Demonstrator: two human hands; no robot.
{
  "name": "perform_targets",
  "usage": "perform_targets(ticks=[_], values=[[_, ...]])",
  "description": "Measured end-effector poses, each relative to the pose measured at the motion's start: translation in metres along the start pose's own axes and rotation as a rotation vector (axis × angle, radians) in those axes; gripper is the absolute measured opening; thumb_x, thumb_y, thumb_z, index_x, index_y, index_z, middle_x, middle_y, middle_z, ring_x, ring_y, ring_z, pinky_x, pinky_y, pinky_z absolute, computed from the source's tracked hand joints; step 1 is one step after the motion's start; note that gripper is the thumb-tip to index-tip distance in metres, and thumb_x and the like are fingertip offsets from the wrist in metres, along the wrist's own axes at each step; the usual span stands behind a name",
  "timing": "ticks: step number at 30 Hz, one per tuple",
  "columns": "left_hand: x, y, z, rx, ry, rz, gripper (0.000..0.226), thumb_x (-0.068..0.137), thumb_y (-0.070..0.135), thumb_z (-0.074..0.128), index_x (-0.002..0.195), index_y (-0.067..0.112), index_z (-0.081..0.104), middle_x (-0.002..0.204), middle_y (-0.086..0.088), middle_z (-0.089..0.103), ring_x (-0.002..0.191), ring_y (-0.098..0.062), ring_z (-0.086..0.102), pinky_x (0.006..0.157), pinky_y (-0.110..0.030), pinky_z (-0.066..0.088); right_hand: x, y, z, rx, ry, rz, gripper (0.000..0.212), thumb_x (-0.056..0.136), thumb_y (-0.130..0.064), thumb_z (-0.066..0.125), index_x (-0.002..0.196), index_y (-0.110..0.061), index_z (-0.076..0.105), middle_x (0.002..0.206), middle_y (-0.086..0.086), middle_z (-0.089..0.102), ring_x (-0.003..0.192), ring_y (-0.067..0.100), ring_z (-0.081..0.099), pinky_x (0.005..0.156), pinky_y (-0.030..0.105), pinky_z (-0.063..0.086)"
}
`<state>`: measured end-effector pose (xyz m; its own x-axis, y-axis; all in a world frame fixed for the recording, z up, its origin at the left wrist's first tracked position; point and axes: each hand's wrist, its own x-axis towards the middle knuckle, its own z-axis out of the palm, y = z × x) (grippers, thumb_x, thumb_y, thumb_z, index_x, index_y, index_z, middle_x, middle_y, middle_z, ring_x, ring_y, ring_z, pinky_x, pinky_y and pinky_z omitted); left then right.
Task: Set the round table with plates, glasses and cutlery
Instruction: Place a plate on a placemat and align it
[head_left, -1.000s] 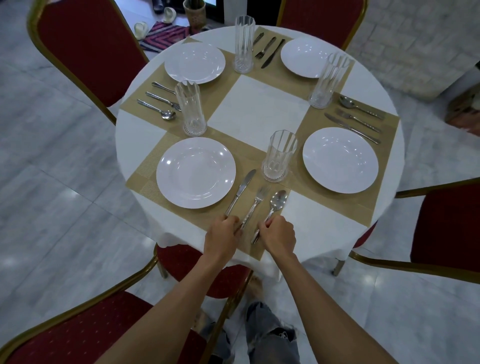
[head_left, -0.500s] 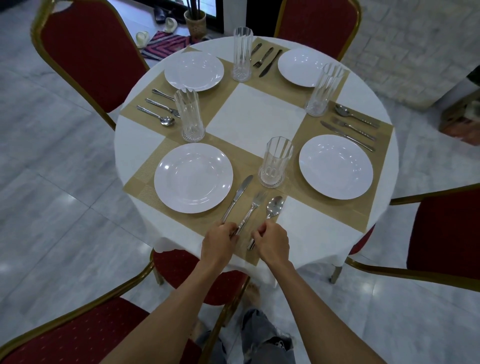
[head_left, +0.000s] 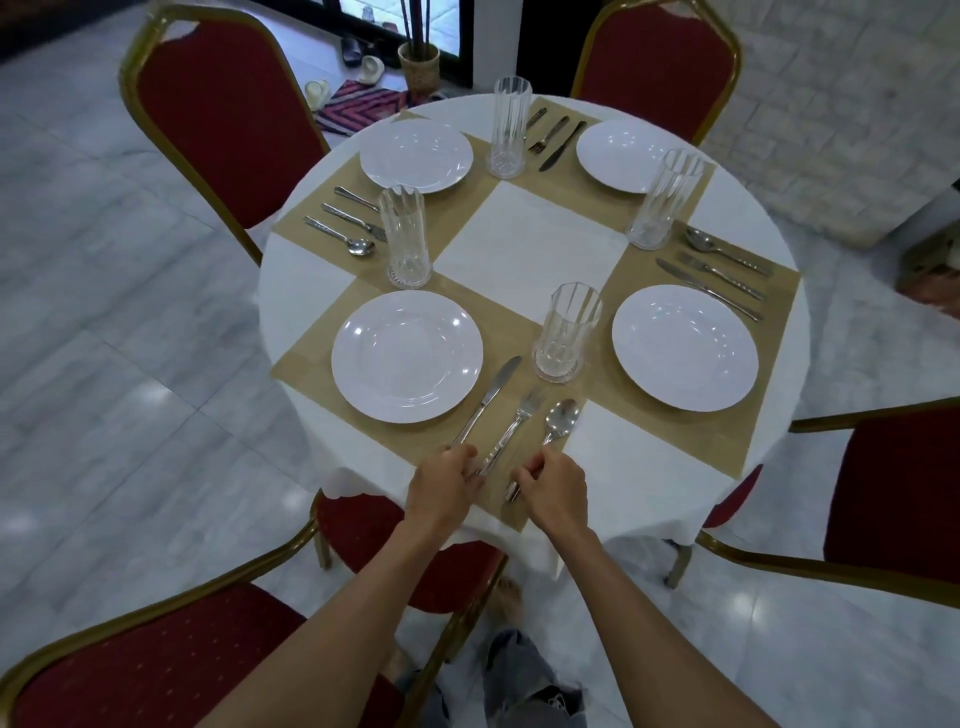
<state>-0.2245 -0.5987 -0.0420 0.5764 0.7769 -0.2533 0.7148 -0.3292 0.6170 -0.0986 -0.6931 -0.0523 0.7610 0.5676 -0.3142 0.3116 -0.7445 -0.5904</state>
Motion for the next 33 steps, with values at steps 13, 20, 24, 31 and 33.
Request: perform_targets(ticks=[13,20,24,31,33], values=[[-0.052,-0.048,-0.081,0.022,-0.015,0.067,0.03,0.086,0.029,0.071,0.112,0.015,0.069,0.1,-0.001,0.067,0.089,-0.013,0.061,0.081,-0.024,0.05,-0.07,-0.052,0.028,0.071,0.057,-0.062,0.004,0.083,-0.02,0.063,0.079,-0.019,0.062,0.081,-0.005,0.064,0.079,0.017,0.058,0.068,0.031,0.046],[-0.08,-0.075,-0.139,0.081,-0.005,0.048,0.023,0.089,0.021,0.062,0.109,0.014,0.072,0.098,-0.001,0.071,0.089,-0.013,0.064,0.081,-0.027,0.054,-0.102,-0.088,0.031,0.067,-0.015,-0.186,0.007,0.081,-0.021,0.065,0.074,-0.018,0.064,0.077,-0.003,0.066,0.079,0.019,0.062,0.071,0.034,0.051],[-0.098,-0.08,-0.162,0.063,0.014,0.034,0.021,0.089,0.018,0.064,0.108,0.012,0.071,0.092,-0.001,0.072,0.083,-0.011,0.066,0.076,-0.026,0.055,-0.118,-0.109,0.033,0.076,-0.058,-0.259,0.011,0.081,-0.02,0.064,0.07,-0.022,0.061,0.077,-0.003,0.067,0.078,0.018,0.062,0.073,0.033,0.051],[-0.138,-0.094,-0.197,0.029,0.064,0.042,0.018,0.09,0.025,0.067,0.106,0.017,0.072,0.091,0.006,0.069,0.08,-0.004,0.063,0.065,-0.008,0.044,-0.151,-0.145,0.046,0.07,-0.135,-0.309,0.006,0.081,-0.022,0.063,0.078,-0.02,0.067,0.082,-0.004,0.07,0.082,0.017,0.065,0.076,0.032,0.052],[-0.147,-0.102,-0.211,0.044,0.077,0.058,0.019,0.09,0.025,0.067,0.106,0.016,0.073,0.095,0.004,0.071,0.081,-0.003,0.062,0.067,-0.006,0.043,-0.163,-0.157,0.053,0.066,-0.155,-0.346,0.006,0.081,-0.021,0.063,0.08,-0.019,0.068,0.082,-0.005,0.07,0.083,0.016,0.065,0.078,0.032,0.053]])
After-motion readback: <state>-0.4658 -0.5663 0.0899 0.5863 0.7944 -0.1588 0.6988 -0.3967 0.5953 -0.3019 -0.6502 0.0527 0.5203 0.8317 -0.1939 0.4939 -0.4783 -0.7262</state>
